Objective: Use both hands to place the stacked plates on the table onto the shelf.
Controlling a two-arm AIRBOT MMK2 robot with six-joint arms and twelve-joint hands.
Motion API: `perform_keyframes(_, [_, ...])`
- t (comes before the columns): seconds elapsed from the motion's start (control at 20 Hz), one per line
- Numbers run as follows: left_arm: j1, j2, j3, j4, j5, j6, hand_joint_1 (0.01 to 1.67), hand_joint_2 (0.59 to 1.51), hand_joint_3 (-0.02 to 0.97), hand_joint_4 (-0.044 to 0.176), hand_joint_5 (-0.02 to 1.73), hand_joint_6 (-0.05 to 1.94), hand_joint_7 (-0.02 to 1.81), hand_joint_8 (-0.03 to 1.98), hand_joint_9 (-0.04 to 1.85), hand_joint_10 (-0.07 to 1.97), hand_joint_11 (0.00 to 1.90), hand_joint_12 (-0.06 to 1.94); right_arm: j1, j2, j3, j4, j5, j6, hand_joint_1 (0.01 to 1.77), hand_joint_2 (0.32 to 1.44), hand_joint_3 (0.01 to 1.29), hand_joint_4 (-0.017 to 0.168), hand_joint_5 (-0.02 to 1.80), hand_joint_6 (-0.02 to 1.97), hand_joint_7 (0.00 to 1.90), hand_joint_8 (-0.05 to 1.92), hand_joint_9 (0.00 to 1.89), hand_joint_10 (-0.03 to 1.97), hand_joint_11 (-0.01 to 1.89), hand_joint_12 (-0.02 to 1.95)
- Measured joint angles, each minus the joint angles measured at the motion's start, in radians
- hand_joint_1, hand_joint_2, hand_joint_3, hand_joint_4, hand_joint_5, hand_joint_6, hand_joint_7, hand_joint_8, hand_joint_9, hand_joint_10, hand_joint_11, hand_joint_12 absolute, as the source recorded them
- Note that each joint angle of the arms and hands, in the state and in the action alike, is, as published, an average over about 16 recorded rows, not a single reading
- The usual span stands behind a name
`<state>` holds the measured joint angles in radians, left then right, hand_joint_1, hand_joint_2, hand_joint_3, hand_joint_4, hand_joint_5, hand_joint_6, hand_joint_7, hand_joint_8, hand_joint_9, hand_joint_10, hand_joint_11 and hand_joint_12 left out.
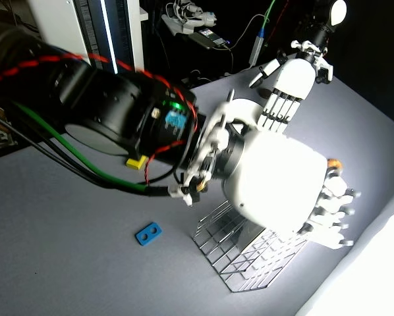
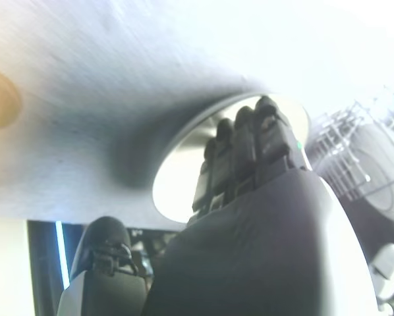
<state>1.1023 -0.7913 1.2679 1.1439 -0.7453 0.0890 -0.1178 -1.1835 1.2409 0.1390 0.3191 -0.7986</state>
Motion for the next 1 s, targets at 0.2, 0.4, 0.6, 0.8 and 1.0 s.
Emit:
perform_keyframes(0.2, [0.027,0.004,-0.006,-0.02,0.009,0.0,0.02,1.17,0.021,-0.01,0.08,-0.03,0.11,0.02,0.08,0.01,0.02,0.1,-0.005,0.021,-0.082,-0.111,0.048,-0.063,0.9,1.05,0.01,-0.003,0.25,0.02,0.3,0.01,0.29,-0.01,0.05,0.62])
perform_keyframes(0.4, [0.044,0.008,-0.015,-0.036,0.016,0.0,0.02,1.169,0.021,-0.01,0.08,-0.03,0.11,0.01,0.08,0.01,0.02,0.1,-0.047,0.022,-0.165,-0.219,0.097,-0.162,1.0,1.02,0.01,0.0,0.13,0.02,0.16,0.01,0.16,-0.01,0.02,0.39])
perform_keyframes(0.6, [0.055,0.014,-0.024,-0.045,0.023,0.0,0.02,1.167,0.02,-0.01,0.07,-0.03,0.1,0.01,0.07,0.01,0.02,0.1,-0.114,-0.006,-0.223,-0.287,0.126,-0.283,1.11,0.99,0.01,0.002,0.06,0.02,0.06,0.01,0.06,-0.01,0.02,0.15])
perform_keyframes(0.8, [0.062,0.017,-0.031,-0.052,0.029,0.0,0.02,1.165,0.02,-0.01,0.07,-0.03,0.1,0.01,0.07,0.01,0.02,0.09,-0.19,-0.065,-0.24,-0.306,0.129,-0.4,1.22,0.96,0.01,0.004,0.03,0.02,0.02,0.01,0.02,-0.01,0.03,0.03])
perform_keyframes(1.0, [0.07,0.019,-0.034,-0.056,0.03,-0.001,0.02,1.164,0.02,-0.01,0.07,-0.03,0.1,0.01,0.07,0.01,0.02,0.09,-0.243,-0.143,-0.213,-0.296,0.123,-0.482,1.28,0.97,0.01,0.005,0.05,0.02,0.03,0.01,0.02,-0.01,0.03,0.09])
